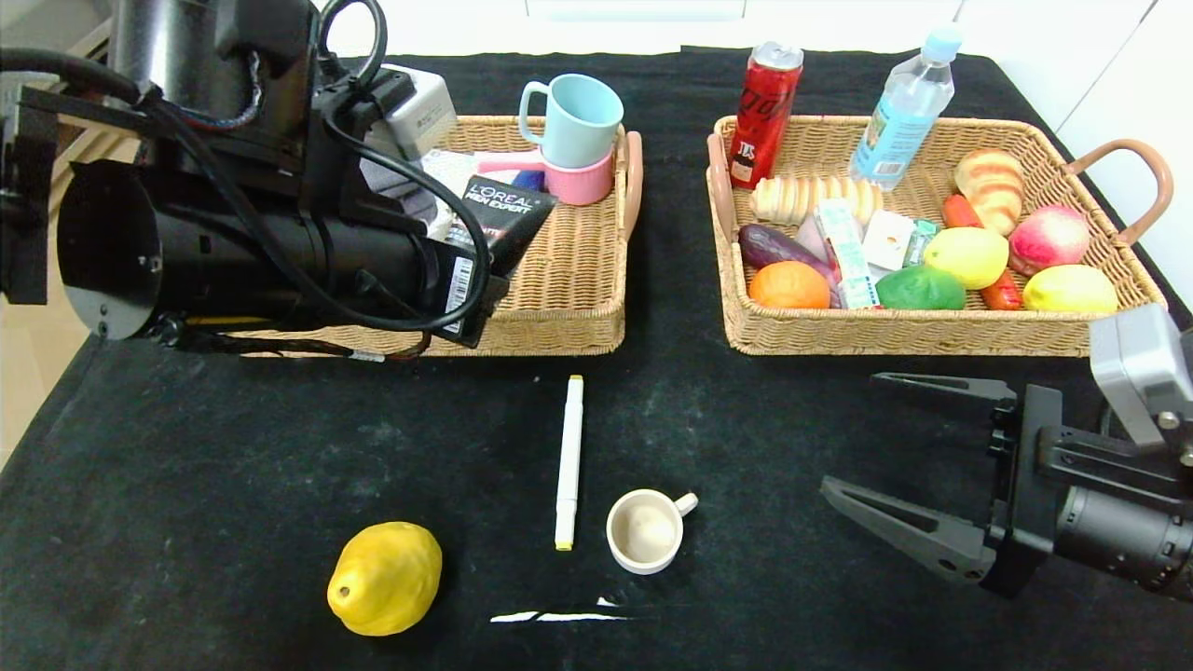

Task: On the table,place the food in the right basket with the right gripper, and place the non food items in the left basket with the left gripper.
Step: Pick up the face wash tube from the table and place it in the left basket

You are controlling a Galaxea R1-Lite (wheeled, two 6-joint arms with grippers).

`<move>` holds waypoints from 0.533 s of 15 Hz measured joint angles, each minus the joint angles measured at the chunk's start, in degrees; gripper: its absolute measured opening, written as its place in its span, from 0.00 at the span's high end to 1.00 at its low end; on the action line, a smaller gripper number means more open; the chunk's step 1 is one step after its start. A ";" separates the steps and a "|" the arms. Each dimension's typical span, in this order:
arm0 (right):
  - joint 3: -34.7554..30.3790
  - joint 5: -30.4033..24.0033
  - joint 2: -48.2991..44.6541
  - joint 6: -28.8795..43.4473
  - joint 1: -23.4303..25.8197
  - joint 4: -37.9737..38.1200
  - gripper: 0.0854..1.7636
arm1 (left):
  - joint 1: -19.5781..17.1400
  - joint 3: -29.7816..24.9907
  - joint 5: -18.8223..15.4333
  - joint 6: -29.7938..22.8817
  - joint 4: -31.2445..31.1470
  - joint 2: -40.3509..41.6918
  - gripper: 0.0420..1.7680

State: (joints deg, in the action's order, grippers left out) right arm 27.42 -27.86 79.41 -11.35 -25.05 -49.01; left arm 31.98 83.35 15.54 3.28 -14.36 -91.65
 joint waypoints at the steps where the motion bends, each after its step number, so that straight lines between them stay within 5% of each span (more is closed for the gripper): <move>1: 0.00 -0.01 -0.02 0.00 -0.05 0.00 0.03 | -0.11 0.09 -0.04 0.07 0.01 -0.07 0.59; 8: 0.20 0.00 -0.11 0.00 0.41 -0.05 0.03 | -2.40 8.19 -0.56 0.07 0.06 -4.60 0.59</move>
State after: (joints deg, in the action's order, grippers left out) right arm 27.61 -27.86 79.30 -11.35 -24.64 -49.05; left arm 29.57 91.54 14.98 3.35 -14.30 -96.24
